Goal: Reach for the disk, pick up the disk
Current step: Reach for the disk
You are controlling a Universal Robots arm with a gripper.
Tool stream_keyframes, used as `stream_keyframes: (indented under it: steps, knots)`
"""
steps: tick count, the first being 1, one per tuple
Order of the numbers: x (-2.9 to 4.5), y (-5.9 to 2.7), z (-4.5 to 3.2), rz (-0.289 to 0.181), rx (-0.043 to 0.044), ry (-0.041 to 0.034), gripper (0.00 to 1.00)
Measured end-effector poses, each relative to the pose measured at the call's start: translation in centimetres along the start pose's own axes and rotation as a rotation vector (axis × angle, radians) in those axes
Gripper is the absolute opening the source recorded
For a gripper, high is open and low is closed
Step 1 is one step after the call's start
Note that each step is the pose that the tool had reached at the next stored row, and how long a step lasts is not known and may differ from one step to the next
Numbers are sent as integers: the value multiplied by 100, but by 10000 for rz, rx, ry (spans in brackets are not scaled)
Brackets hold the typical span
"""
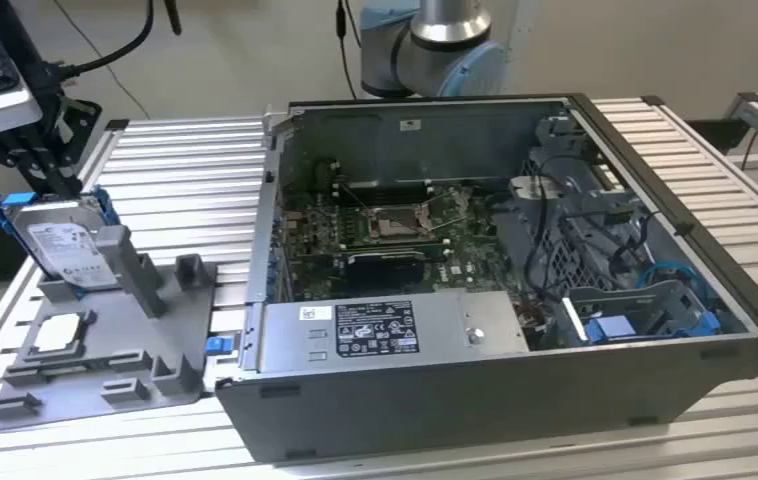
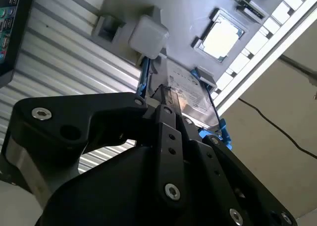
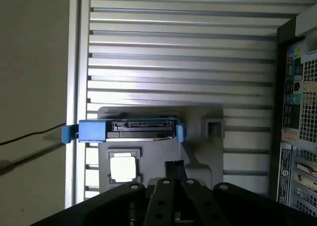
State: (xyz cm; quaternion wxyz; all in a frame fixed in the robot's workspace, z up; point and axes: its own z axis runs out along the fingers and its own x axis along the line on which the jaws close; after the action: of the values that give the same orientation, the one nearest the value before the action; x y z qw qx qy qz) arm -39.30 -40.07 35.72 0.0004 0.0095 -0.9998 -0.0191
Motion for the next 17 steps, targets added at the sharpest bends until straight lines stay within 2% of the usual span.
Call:
stream_keyframes:
  steps: [6,11,14,17]
  knots:
    - [1,12,0,2,1,1,0]
    - [12,114,4,0,0,0,0]
    - [61,166,6,-2,1,1,0]
    - [144,198,9,-3,0,0,0]
